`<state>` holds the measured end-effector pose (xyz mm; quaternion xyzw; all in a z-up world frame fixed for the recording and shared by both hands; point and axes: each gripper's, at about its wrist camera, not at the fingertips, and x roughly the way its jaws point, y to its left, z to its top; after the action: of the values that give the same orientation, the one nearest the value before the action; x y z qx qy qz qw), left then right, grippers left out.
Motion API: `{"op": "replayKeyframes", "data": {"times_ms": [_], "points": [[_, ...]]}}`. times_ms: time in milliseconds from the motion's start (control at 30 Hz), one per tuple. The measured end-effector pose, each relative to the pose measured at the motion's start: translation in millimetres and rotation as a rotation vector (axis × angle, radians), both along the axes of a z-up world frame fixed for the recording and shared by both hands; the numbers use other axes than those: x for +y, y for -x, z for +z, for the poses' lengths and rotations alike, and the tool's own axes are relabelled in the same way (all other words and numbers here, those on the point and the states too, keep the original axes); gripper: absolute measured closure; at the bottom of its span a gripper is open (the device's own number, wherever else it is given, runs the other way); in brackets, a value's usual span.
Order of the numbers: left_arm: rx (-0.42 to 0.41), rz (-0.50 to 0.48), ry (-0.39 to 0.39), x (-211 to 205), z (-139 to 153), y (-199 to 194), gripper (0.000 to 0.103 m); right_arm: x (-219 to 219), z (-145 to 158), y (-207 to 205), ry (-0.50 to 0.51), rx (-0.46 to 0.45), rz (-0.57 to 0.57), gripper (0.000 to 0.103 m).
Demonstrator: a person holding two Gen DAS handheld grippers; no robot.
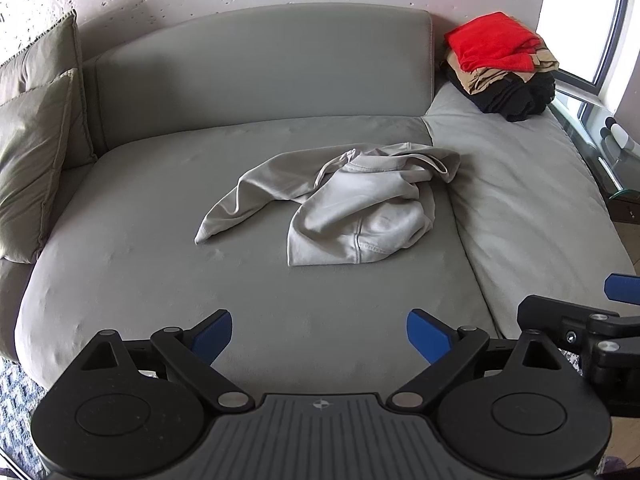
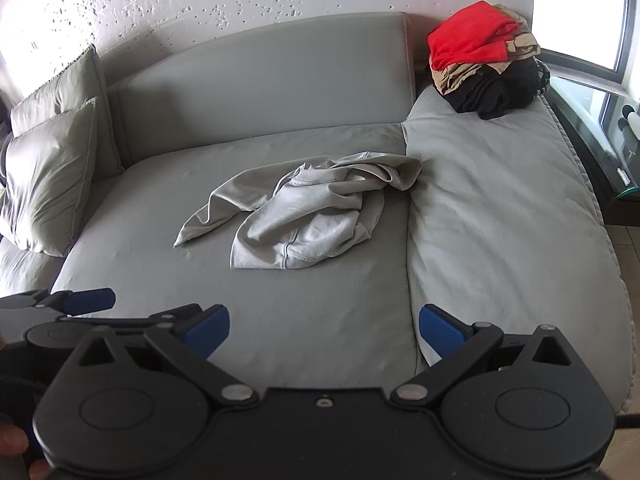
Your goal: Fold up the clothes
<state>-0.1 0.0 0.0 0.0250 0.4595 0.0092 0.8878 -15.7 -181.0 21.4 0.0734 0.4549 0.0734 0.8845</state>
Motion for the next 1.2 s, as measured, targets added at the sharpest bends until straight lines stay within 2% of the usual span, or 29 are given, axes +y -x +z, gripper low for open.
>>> {"op": "replayKeyframes", "data": {"times_ms": [1200], "points": [[0.019,-0.002,0.007,0.6,-2.5,0.7,0.009,1.4,-3.2,1.9,-0.004,0.009,-0.005,0.000]]}}
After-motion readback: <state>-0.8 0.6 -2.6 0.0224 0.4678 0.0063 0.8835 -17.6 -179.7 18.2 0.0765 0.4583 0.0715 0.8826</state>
